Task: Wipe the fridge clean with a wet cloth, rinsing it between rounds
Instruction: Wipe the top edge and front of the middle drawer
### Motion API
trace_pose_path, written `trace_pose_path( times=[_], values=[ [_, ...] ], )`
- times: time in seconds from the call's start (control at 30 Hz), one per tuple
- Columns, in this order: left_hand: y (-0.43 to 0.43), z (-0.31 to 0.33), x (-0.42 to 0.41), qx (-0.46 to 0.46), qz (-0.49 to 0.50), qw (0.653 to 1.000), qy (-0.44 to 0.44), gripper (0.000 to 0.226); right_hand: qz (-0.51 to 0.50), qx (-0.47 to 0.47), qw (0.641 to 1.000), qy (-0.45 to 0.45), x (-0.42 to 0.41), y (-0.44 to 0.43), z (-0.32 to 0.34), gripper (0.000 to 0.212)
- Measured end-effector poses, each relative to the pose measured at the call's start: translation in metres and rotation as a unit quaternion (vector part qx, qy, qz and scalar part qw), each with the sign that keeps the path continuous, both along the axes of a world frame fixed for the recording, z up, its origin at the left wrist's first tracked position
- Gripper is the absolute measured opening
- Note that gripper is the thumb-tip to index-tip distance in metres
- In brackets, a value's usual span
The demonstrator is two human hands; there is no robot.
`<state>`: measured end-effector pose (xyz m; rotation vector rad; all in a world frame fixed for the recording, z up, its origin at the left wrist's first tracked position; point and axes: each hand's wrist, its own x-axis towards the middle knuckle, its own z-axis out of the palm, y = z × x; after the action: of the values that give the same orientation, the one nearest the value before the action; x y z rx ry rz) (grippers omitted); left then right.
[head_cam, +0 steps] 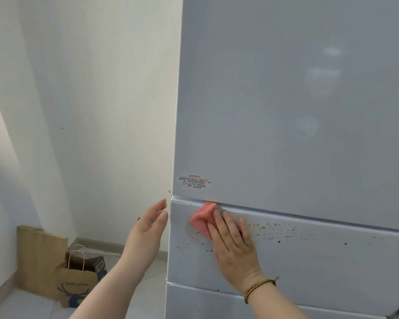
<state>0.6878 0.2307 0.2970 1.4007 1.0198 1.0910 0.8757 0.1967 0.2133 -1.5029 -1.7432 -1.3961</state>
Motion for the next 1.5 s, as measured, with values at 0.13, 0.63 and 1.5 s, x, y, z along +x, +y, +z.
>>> trace_pose_path(
  times=[0.13, 0.63, 1.5],
  values=[
    [0.008, -0.005, -0.005, 0.032, -0.056, 0.998, 0.011, 0.029, -0.031, -0.018, 0.999, -0.014, -0.013, 0.014, 0.002, 0.053],
    [0.007, -0.008, -0.004, 0.027, -0.076, 0.997, -0.017, 0.018, -0.029, -0.072, 0.994, -0.08, 0.002, -0.004, 0.009, 0.054],
    [-0.006, -0.004, 0.012, 0.003, -0.008, 1.0, -0.011, 0.024, 0.01, -0.321, 0.916, -0.242, 0.008, -0.012, -0.038, 0.06]
  ],
)
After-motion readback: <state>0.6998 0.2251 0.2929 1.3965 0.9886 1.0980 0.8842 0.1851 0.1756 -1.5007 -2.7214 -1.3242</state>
